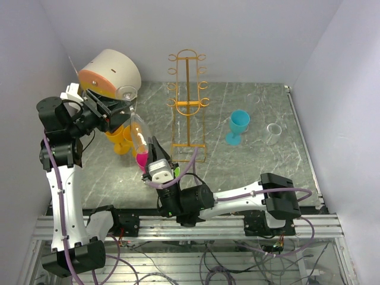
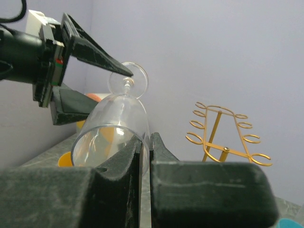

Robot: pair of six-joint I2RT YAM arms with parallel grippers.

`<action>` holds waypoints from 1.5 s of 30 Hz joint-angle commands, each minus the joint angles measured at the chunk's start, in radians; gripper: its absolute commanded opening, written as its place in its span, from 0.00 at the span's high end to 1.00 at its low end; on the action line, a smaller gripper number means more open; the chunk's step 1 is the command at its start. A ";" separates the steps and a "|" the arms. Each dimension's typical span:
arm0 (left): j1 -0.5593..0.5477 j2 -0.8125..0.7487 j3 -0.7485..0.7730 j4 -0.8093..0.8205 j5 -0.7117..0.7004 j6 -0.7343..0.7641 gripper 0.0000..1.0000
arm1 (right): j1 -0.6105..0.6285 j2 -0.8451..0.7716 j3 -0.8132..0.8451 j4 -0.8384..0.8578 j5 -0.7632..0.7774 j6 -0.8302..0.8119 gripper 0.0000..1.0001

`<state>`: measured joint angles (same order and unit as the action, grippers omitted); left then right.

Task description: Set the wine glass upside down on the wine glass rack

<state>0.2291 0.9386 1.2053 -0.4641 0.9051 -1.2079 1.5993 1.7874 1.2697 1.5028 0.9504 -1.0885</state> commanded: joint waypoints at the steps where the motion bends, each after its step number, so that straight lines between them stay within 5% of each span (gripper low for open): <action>1: 0.010 -0.013 -0.040 0.026 0.030 -0.030 0.26 | 0.006 0.039 0.058 0.036 -0.031 0.029 1.00; 7: 0.009 -0.012 -0.045 0.048 0.049 -0.043 0.30 | 0.006 0.085 0.095 -0.003 -0.043 0.046 1.00; 13: 0.008 -0.014 -0.050 0.054 0.046 -0.042 0.48 | 0.004 0.111 0.105 0.011 -0.040 0.026 1.00; 21: 0.007 -0.017 -0.049 0.062 0.047 -0.046 0.51 | 0.002 0.185 0.155 0.086 -0.022 -0.074 1.00; 34: 0.008 -0.009 -0.068 0.182 0.062 -0.045 0.92 | 0.002 0.159 0.083 0.091 -0.027 -0.016 1.00; 37: 0.008 -0.003 -0.095 0.292 0.069 -0.052 0.93 | 0.003 0.137 0.046 0.071 -0.034 0.030 1.00; 40: 0.006 0.008 -0.097 0.400 0.079 0.012 0.93 | 0.003 0.128 0.025 0.052 -0.027 0.060 1.00; 45: -0.005 0.078 0.070 0.178 0.018 0.344 0.93 | 0.004 0.123 -0.009 0.045 -0.023 0.109 0.95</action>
<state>0.2276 0.9749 1.1282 -0.2848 0.9550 -1.1099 1.5852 1.9232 1.2984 1.5238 0.9043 -1.0569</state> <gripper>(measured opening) 0.251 0.033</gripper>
